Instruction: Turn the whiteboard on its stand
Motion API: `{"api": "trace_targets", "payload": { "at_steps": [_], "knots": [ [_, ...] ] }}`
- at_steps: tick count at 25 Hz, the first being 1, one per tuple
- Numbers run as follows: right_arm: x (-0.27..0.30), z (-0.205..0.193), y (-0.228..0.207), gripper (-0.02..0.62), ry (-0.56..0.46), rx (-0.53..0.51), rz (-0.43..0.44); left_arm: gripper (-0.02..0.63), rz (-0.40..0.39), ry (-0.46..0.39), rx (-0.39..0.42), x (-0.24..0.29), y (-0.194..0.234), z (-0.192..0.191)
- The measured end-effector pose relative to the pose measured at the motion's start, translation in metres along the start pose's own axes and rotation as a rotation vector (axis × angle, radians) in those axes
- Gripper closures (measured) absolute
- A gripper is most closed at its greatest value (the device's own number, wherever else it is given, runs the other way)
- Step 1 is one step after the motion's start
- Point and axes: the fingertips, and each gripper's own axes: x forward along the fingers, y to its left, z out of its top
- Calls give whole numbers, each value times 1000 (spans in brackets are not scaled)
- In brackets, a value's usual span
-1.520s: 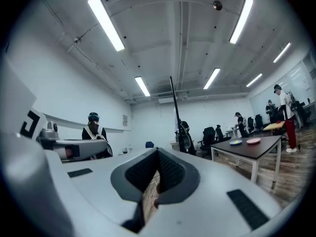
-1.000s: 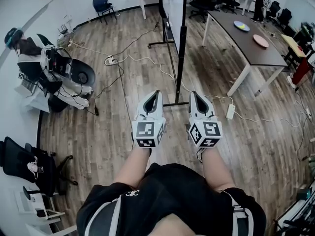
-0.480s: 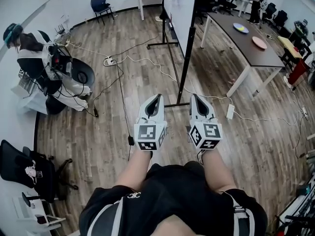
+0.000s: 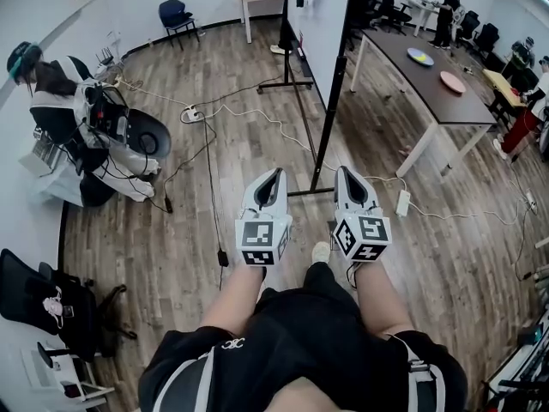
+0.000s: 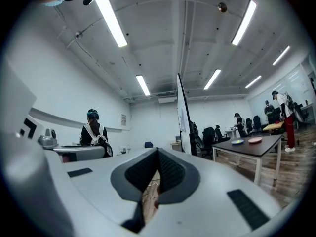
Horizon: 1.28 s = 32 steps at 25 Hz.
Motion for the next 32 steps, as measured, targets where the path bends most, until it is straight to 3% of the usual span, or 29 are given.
{"api": "trace_targets", "payload": {
  "at_steps": [13,32],
  "knots": [
    [90,-7,-39,606,-20,18,27,603,27,-3,22,81,31,-8],
    [259,-14,-165,606,13,65,68,603,73,58,55,288,51,-15]
  ]
}}
